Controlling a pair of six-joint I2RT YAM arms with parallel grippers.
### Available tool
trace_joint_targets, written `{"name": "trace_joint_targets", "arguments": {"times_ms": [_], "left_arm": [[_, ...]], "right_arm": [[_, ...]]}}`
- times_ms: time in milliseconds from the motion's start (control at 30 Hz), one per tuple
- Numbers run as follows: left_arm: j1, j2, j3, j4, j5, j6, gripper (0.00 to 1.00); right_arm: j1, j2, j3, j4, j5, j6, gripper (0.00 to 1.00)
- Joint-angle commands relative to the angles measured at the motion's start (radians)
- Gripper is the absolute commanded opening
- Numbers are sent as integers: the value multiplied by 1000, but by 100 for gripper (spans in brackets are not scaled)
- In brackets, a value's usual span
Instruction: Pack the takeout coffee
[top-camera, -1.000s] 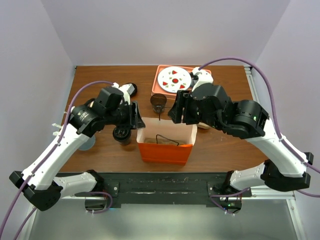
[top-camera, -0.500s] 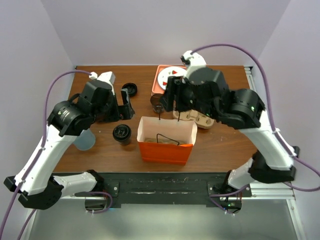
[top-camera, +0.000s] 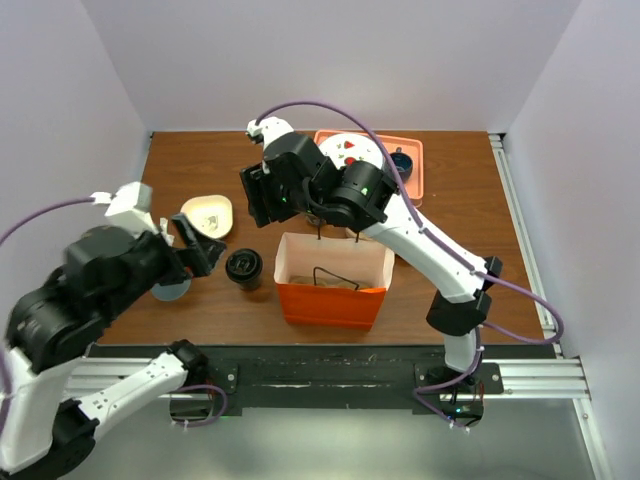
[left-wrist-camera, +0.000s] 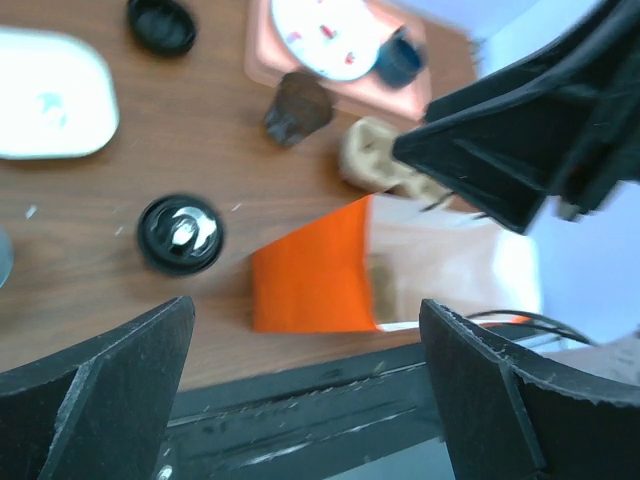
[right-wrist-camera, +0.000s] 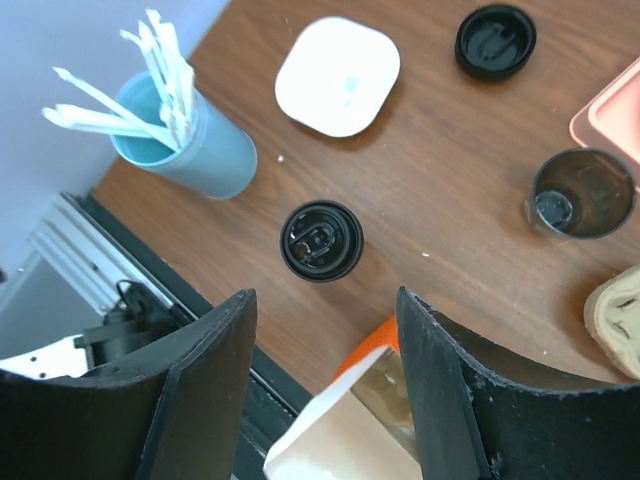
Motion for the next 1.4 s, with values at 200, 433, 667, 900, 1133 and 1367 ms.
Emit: {"name": "trace_joint_targets", "arguments": {"times_ms": [200, 433, 667, 900, 1133, 1367], "left_arm": [[3, 230, -142, -102, -167, -184, 100], [3, 310, -192, -79, -218, -345, 61], [52, 336, -318, -88, -117, -646, 41], [174, 459, -332, -99, -80, -683, 36], [190, 500, -406, -33, -60, -694, 38], [191, 554, -440, -17, -69, -704, 43]], "right_arm": [[6, -292, -173, 39, 127, 86, 61], [8, -567, -396, 77, 183, 193, 60], [6, -676, -438, 14, 224, 187, 60], [8, -710, -458, -9, 229, 163, 60], [8, -740, -502, -8, 227, 161, 60], [6, -751, -551, -21, 230, 178, 61]]}}
